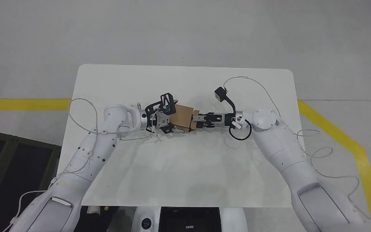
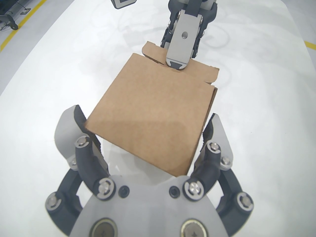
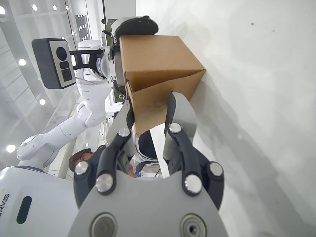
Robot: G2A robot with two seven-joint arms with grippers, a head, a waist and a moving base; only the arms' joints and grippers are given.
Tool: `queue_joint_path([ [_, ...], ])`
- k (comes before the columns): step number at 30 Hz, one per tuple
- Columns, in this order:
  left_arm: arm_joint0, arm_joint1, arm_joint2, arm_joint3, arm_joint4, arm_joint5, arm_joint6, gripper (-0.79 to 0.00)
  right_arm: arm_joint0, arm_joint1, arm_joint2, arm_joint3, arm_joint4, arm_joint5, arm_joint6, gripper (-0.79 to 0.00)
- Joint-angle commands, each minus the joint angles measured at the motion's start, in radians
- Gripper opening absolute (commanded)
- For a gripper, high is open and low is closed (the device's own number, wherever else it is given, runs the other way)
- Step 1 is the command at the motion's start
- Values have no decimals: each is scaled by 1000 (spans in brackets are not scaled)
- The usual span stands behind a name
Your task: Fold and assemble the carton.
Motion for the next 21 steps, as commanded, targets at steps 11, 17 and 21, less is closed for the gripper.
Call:
queue_joint_path([
  [11,1,0,0,-1,8,-1,6,0,4,-1,-1,-22,-21,19,-10,-650],
  [17,0,0,1,0,13,-1,7,0,6,-2,1,-28,-18,15,-13,-631],
  [21,0,0,2,1,15,-1,7,0,3,-1,8,-35,-16,12,-14,-659],
])
